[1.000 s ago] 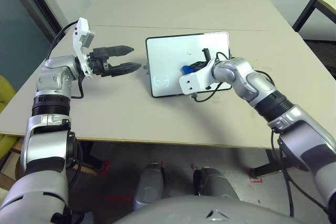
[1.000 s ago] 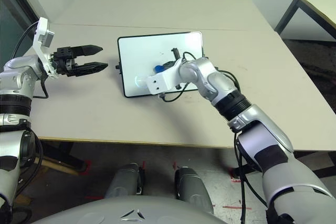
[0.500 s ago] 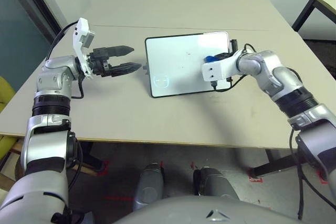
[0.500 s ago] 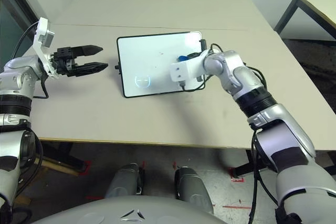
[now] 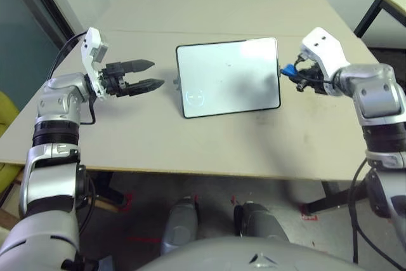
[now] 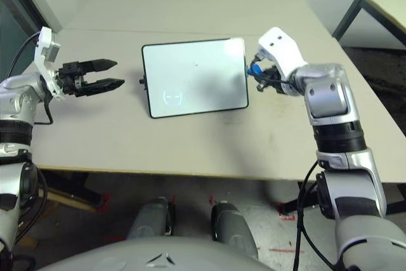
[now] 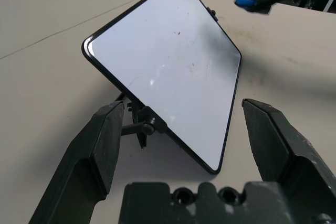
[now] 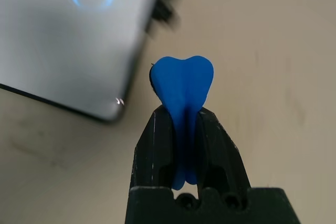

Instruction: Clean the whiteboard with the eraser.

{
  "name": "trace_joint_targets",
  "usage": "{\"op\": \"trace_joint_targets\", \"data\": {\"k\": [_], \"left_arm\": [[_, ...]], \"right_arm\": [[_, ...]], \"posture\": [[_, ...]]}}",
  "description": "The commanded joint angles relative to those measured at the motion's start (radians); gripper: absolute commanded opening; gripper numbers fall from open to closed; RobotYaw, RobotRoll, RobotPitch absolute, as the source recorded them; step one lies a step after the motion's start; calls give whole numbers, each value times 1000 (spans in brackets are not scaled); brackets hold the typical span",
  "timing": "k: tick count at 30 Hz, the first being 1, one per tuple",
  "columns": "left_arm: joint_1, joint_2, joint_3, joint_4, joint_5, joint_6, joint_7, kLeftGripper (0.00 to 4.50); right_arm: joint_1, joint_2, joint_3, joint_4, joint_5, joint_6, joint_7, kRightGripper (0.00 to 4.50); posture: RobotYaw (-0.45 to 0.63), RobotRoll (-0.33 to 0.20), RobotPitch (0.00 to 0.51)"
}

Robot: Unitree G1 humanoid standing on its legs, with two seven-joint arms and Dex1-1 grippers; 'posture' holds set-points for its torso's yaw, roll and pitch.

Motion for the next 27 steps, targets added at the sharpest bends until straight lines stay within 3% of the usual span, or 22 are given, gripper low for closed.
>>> {"op": "trace_joint_targets", "data": {"k": [1, 9, 14, 20, 24, 27], "left_arm": [[-6, -5, -2, 12, 2, -5, 3, 4500], [2, -2, 2, 4, -1, -2, 5, 4500], [9, 1, 7, 2, -4, 0, 11, 4500], [7, 12, 29, 24, -6, -17, 35, 4500], [-10, 15, 64, 85, 15, -82, 116, 4500], [-35, 5, 79, 211, 98, -219, 354, 4500]], "right_arm": [[-10, 12, -64, 112, 42, 79, -95, 348], [-82, 68, -180, 331, 130, 86, -281, 348], [-126, 93, -237, 363, 202, 144, -333, 2121], [-119, 12, -202, 290, 231, 103, -338, 4456], [-38, -29, -217, 242, 246, -197, -311, 4487], [42, -32, -256, 287, 258, -540, -298, 4487]], "posture": [[159, 0, 49], [159, 0, 49], [173, 0, 47], [165, 0, 41], [161, 0, 40], [163, 0, 40]]}}
